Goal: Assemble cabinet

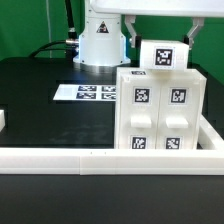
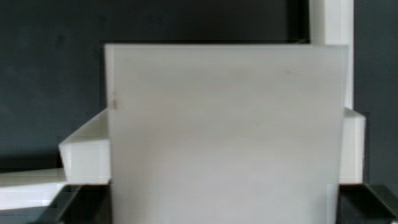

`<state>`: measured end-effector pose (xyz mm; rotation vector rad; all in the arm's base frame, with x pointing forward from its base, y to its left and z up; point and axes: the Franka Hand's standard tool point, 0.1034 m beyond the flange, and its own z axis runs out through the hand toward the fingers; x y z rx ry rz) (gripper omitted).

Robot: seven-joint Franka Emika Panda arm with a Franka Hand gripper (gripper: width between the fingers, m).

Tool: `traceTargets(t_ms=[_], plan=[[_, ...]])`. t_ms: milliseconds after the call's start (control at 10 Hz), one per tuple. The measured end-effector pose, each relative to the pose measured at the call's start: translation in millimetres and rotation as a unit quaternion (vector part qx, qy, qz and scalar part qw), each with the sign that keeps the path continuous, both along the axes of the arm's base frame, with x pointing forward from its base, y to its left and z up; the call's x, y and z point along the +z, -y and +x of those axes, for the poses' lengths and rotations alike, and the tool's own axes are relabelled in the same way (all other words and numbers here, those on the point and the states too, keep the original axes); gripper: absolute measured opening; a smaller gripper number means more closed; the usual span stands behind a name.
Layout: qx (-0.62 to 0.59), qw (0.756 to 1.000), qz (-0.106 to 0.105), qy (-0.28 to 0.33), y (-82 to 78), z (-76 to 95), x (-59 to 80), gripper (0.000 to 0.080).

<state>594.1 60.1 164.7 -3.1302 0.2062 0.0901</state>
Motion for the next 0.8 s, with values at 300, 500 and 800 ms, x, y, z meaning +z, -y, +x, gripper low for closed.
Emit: traceTargets(t_ms=[300,500,800], plan=[[-0.016,1.0,0.0,0.0,-0.5,0.0,0.0,0.0561],[-0.088,0.996,-0.004,-0.001,-1.8,-0.1,-0.2,0.0561],[-0.215,0.977,-0.011,-0.002,-3.8,-0.4,-0.5,0.0561]])
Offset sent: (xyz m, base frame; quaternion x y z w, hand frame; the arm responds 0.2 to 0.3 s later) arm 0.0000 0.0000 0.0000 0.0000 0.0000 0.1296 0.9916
